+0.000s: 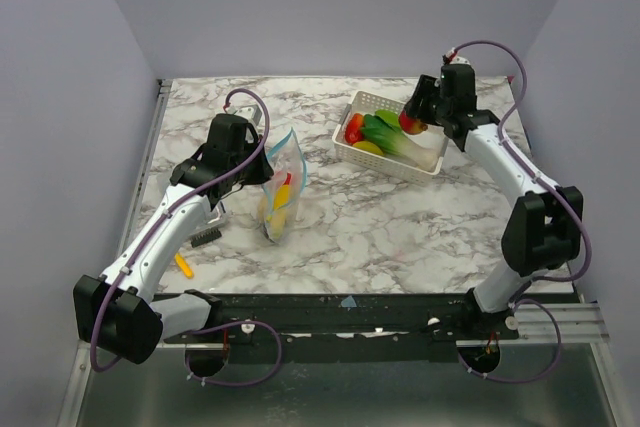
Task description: Place the food in the zip-top bag and seal the zipper
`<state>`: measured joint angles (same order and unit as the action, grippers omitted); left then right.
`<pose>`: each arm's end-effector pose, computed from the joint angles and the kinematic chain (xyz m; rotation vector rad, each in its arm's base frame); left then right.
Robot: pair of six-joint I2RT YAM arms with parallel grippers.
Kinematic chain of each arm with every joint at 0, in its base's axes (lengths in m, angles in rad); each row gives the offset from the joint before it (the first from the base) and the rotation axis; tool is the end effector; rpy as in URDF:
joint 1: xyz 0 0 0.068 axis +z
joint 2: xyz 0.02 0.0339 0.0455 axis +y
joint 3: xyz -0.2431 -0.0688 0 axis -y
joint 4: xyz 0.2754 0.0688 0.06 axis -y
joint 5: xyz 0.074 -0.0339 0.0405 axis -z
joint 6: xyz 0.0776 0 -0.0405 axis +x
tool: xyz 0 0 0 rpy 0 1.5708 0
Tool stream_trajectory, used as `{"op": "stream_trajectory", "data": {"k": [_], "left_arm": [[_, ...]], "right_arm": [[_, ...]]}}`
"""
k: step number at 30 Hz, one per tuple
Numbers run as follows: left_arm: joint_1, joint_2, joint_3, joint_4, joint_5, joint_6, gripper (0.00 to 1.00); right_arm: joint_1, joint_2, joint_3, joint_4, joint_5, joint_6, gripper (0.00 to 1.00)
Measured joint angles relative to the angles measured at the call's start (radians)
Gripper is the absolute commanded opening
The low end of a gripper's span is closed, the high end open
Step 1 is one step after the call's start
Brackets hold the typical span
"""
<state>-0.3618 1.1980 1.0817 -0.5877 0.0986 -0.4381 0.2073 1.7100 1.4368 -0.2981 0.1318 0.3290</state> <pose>0.3033 -0.1230 0.2697 -0.0357 2.3271 -0.5250 0.4543 0.0851 0.2561 0.2071 2.1315 0.1734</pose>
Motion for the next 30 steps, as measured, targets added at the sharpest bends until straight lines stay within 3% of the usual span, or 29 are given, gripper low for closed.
{"op": "stream_trajectory", "data": {"k": [10, 17, 23, 30], "left_arm": [[0.0, 0.0, 0.0, 0.003, 0.008, 0.0, 0.0], [0.0, 0.0, 0.0, 0.003, 0.01, 0.0, 0.0], [0.0, 0.0, 0.0, 0.003, 0.01, 0.0, 0.0], [0.002, -0.002, 0.0, 0.003, 0.009, 0.0, 0.0]], "right_arm": [[0.034, -0.169, -0.193, 0.351, -0.455, 0.251, 0.01], [0.324, -0.19, -0.192, 0.527, -0.607, 0.284, 0.01], [0.505, -0.187, -0.171, 0.526, -0.61, 0.207, 0.03], [0.623, -0.127, -0.105, 0.416, -0.424, 0.056, 0.19]]}}
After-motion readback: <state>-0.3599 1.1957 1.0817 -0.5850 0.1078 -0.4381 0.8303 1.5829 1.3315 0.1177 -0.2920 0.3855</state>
